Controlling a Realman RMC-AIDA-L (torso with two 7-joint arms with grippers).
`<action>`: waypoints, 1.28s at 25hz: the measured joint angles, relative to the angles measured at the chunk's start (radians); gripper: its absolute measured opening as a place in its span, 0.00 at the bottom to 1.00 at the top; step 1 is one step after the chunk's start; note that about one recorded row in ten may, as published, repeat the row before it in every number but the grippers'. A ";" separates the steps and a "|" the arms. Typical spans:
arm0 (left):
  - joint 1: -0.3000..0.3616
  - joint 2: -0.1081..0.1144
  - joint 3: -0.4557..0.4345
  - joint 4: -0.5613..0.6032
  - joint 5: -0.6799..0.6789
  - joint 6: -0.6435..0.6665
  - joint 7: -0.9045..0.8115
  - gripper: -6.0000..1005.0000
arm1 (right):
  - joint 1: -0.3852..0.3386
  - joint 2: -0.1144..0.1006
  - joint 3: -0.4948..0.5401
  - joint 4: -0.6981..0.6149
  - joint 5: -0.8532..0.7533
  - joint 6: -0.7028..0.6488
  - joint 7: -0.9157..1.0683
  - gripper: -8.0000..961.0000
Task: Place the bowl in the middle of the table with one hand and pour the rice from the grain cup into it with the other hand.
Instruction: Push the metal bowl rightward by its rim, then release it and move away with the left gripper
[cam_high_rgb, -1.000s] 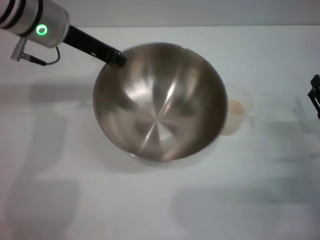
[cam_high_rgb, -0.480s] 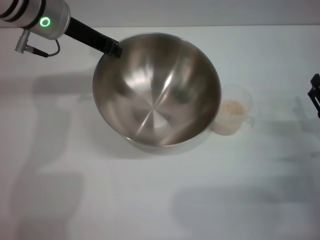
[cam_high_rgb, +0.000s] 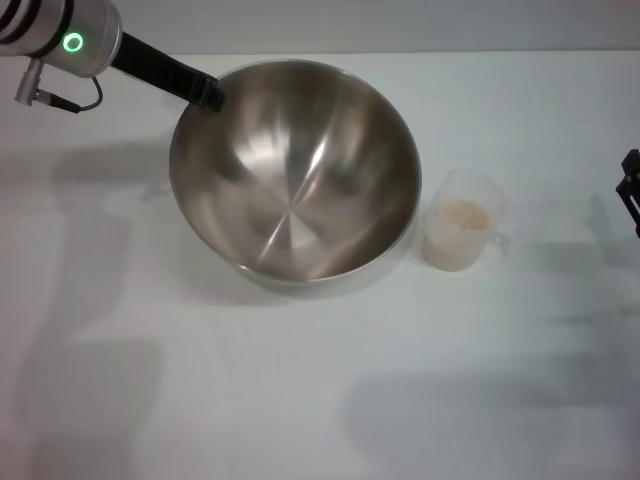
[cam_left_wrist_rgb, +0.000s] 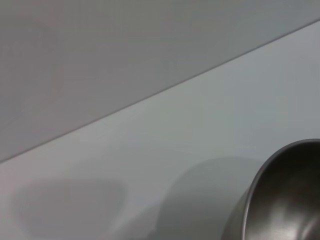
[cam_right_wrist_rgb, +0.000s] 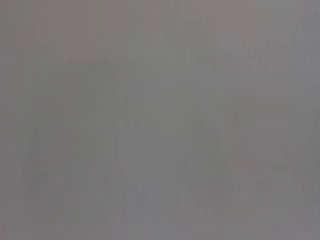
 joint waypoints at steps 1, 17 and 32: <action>0.000 0.000 0.000 0.000 0.000 0.000 0.000 0.08 | 0.000 0.000 0.000 0.000 0.000 0.000 0.000 0.83; 0.013 -0.015 0.009 0.023 0.001 0.040 0.022 0.10 | -0.003 0.000 0.000 0.000 -0.003 0.000 -0.004 0.83; 0.055 -0.040 0.023 -0.070 0.004 0.081 0.046 0.31 | -0.009 0.000 0.000 0.000 -0.003 0.000 -0.005 0.83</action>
